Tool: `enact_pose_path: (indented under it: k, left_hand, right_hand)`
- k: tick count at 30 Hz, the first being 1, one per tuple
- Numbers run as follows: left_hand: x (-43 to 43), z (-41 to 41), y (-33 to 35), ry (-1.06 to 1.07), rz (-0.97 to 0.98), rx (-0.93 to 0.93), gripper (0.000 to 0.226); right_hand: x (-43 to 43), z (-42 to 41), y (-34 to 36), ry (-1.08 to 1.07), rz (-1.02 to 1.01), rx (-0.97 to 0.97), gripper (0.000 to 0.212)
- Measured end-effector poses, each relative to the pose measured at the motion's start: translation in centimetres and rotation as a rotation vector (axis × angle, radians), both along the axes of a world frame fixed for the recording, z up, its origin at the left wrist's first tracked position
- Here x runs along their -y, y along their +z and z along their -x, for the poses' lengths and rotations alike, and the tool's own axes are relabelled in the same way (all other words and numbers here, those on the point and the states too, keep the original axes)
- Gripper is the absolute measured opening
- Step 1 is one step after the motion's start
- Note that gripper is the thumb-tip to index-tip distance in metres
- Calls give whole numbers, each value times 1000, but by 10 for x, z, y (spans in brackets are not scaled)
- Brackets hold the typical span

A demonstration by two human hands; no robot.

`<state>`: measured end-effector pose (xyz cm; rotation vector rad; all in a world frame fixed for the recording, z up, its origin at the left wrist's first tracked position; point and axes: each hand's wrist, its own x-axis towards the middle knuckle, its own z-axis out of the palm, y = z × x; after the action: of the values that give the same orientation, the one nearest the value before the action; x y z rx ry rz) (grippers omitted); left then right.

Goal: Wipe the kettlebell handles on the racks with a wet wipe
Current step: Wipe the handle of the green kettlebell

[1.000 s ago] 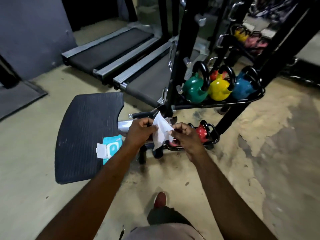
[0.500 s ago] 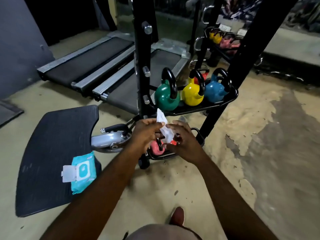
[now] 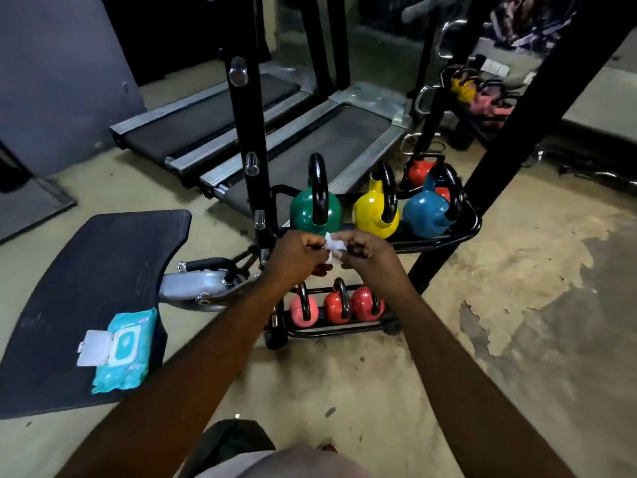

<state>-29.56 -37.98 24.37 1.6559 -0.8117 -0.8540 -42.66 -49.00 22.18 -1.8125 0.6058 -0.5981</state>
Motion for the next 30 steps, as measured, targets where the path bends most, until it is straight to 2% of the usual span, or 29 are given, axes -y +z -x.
enact_pose_path:
  k: [2, 4, 5, 8, 13, 15, 18, 21, 23, 30]
  left_hand:
    - [7, -8, 1, 19, -17, -140, 15]
    - [13, -25, -1, 59, -48, -173, 21]
    - [18, -36, -4, 94, -60, -120, 23]
    - [35, -69, -6, 178, -58, 254, 26]
    - [76, -101, 2, -6, -15, 614, 47]
    - [90, -113, 2, -23, -32, 702, 47]
    - [110, -127, 0, -1, -36, 679, 37]
    - [125, -140, -6, 20, -33, 633, 38]
    - [130, -145, -9, 27, 0, 601, 40]
    - [141, -159, -4, 66, 78, 513, 39]
  right_hand:
    - [8, -7, -6, -76, -73, 56, 19]
    - [15, -16, -8, -159, -61, 68, 15]
    - [21, -21, -9, -198, -67, 70, 14]
    - [41, -42, -10, -258, -33, 59, 15]
    - [62, -84, 1, -349, 249, 46, 27]
    - [63, -99, 2, -337, 356, 38, 22]
    - [58, -109, -10, -289, 476, 29, 13]
    - [45, -104, -36, -279, 578, -46, 21]
    - [40, -101, -46, -303, 561, -63, 26]
    - [47, -123, -42, -388, 502, -33, 19]
